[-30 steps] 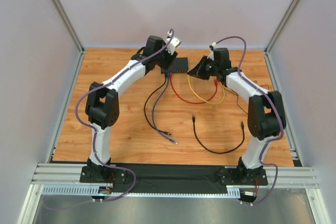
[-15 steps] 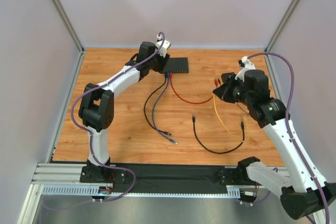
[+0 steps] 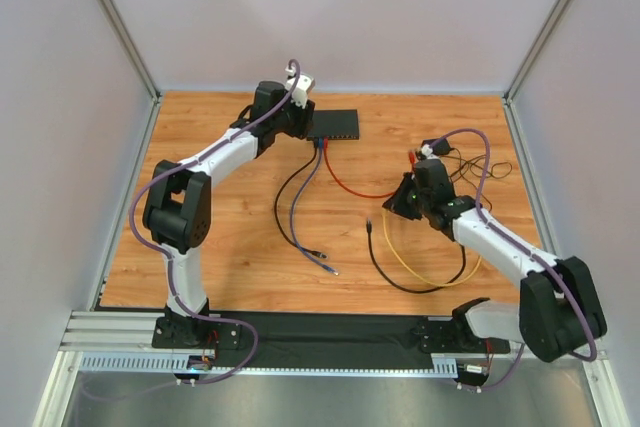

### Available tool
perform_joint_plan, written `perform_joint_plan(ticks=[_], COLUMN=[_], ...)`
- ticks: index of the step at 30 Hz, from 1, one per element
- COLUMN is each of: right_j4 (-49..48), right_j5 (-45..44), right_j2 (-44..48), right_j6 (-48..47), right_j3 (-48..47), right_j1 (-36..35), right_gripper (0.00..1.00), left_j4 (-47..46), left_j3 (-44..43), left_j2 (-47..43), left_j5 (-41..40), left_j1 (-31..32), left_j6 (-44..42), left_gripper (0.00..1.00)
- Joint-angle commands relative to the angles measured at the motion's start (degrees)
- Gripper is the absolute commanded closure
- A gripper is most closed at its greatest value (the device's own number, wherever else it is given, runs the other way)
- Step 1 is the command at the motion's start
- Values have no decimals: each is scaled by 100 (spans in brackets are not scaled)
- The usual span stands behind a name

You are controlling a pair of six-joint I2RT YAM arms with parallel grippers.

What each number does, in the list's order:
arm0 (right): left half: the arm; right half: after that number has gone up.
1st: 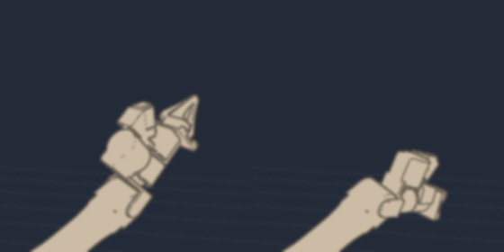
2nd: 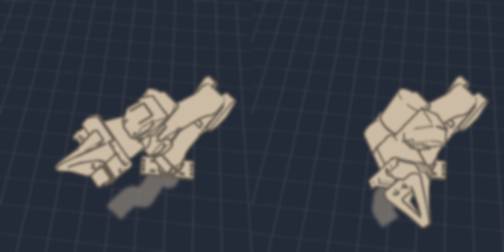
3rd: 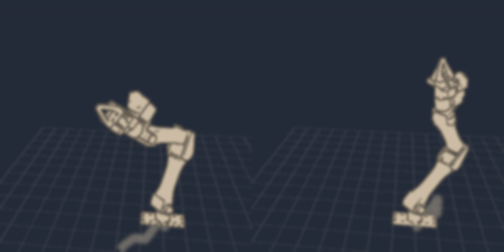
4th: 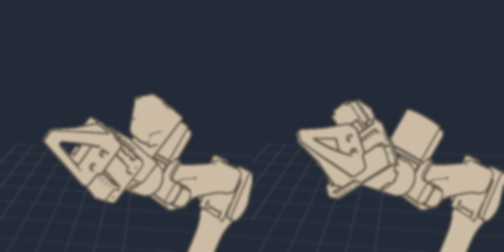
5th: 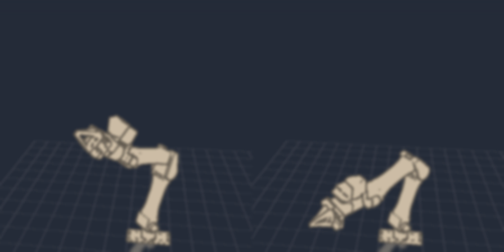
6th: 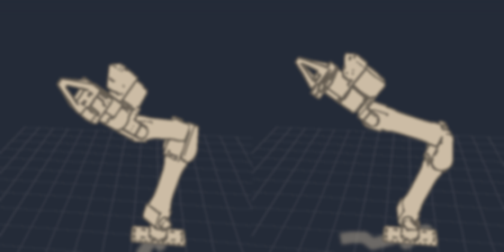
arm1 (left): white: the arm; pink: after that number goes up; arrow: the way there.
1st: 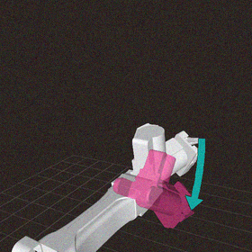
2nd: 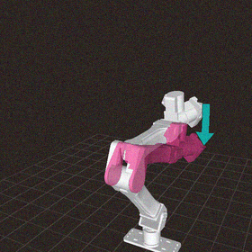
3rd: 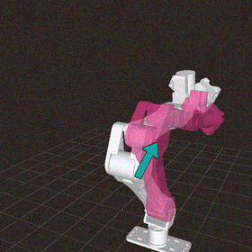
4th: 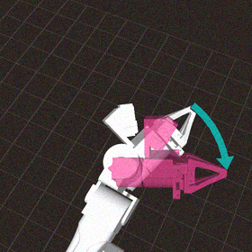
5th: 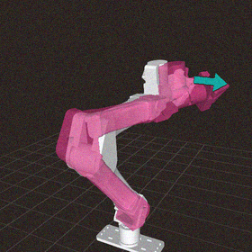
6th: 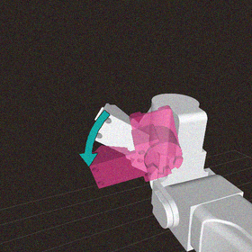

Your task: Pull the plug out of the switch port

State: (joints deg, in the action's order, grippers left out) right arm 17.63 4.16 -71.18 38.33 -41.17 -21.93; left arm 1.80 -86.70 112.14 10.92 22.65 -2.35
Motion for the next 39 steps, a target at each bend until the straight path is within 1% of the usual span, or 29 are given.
perform_joint_plan(ticks=[1,2,4,7,9,12,13,14,15,16,17,19,20,21,23,24,25,27,28,29,31,33,34,35,36,39], right_j4=[-1445,-1646,-1561,-1595,-1631,-1579,-1465,-1386,-1315,-1254,-1140,-964,-806,-805,-962,-998,-1024,-1095,-1182,-1244,-1550,-1613,-1666,-1710,-1710,-2096], right_j5=[-557,-505,-531,-513,-583,-557,-566,-635,-671,-715,-872,-1127,-1285,-1295,-1278,-1295,-1295,-1173,-990,-892,-663,-540,-505,-165,-66,207], right_j2=[-474,-815,-1282,-1495,-1522,-1478,-1408,-1364,-1303,-1224,-1197,-1249,-1302,-1372,-1688,-1837,-2186,-2618,-3056,-3278,-3900,-4280,-4612,-4764,-4896,-5265], right_j6=[614,632,659,615,571,483,387,343,264,63,-96,-333,-596,-729,-1010,-1029,-1020,-758,-617,-407,-20,235,306,359,421,474], right_j3=[-23,-40,-215,-86,12,127,109,5,-57,-145,-398,-794,-1014,-1442,-1832,-2303,-2534,-3053,-3542,-3765,-4335,-4732,-4890,-5170,-5269,-5367], right_j1=[-241,-285,-399,-496,-540,-584,-593,-601,-610,-610,-602,-610,-602,-602,-610,-602,-575,-514,-409,-347,-233,-163,-136,-101,-83,-22], right_gripper=[100,99,100,97,90,66,53,47,44,43,42,37,37,36,33,33,33,33,34,34,38,41,44,44,46,48], left_j4=[-391,-383,-356,-365,-443,-506,-514,-514,-506,-506,-532,-654,-672,-690,-707,-716,-716,-620,-602,-567,-366,-216,-198,-154,20,57], left_j3=[-14,-23,-66,-76,-32,-23,-58,-84,-102,-145,-128,-120,-128,-172,-233,-260,-347,-470,-575,-646,-927,-1225,-1331,-1428,-1516,-1684], left_j2=[-245,-228,-184,-201,-271,-324,-333,-307,-298,-289,-298,-298,-280,-263,-175,-140,-96,45,141,142,343,580,668,843,932,1222], left_j5=[296,306,358,402,411,455,499,534,560,630,701,850,851,859,860,851,816,658,605,552,412,367,359,350,341,218], left_j1=[-59,-59,-68,-77,-77,-77,-77,-77,-77,-77,-77,-77,-77,-77,-77,-77,-77,-77,-77,-77,-77,-77,-77,-68,-68,-68], left_j6=[156,156,156,182,200,217,209,209,209,200,165,130,112,77,7,-54,-81,-125,-143,-178,-239,-240,-214,-161,-161,-169], left_gripper=[47,47,47,47,47,47,47,47,47,47,46,46,46,46,46,46,46,46,46,45,45,49,51,53,54,54])
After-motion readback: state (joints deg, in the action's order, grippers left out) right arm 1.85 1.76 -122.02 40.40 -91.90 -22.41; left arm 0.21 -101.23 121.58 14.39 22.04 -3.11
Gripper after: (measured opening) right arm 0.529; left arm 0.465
